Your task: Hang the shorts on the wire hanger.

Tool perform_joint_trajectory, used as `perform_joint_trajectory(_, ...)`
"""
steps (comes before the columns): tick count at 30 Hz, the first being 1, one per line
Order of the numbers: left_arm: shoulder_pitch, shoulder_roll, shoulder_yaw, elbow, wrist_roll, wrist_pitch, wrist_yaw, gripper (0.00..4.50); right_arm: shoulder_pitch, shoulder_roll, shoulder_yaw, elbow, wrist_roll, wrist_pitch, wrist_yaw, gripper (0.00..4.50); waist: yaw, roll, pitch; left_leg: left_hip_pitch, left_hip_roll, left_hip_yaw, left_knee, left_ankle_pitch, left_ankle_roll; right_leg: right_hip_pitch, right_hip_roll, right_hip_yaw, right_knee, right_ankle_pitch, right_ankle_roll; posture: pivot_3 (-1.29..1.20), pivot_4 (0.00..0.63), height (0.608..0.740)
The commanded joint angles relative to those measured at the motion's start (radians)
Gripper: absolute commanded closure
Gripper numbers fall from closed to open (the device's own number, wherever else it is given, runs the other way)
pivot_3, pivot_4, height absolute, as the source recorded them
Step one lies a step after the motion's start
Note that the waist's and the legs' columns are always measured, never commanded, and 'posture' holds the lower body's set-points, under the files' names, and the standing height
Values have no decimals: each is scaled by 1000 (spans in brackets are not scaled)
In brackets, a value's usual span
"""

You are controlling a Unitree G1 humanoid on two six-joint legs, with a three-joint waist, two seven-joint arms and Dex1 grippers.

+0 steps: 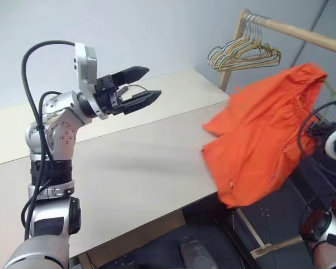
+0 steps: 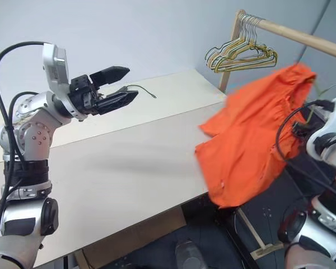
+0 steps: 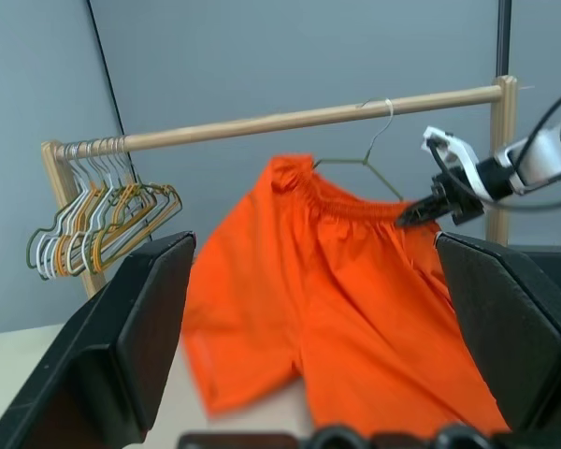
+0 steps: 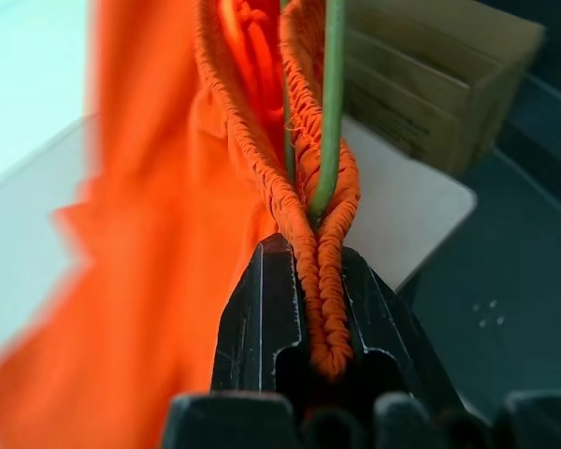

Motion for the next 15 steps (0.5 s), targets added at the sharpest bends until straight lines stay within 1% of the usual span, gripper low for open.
perform_joint_trajectory(1, -1, 16, 2, -44, -15, -5, 2, 42, -120, -43, -68, 120, 10, 8, -105, 4404, -5, 0, 0, 1, 0, 0, 0, 0, 0, 2, 0, 0, -1, 0, 0, -359, 29, 740)
perform_joint_trajectory(5, 9, 23, -2, -62, -14, -7, -1, 42, -211, -70, -124, 239, -2, 8, -200, 4404, -8, 1, 0, 6, 1, 0, -2, -1, 2, 9, 0, -1, -5, -1, 1, -352, 27, 740)
perform_joint_trajectory(9, 13, 29, -8, -73, -11, -7, -1, 42, -268, -93, -174, 293, -27, 8, -262, 4404, -8, 1, 0, 7, 0, 1, -2, -1, 2, 11, 0, -1, -6, -1, 1, -349, 31, 740)
perform_joint_trajectory(15, 13, 38, -19, -75, -7, -10, -8, 42, -281, -103, -224, 300, -59, 7, -303, 4404, -7, 1, 0, 7, 0, 2, -2, -2, 3, 11, 0, -1, -7, -1, 2, -352, 35, 740)
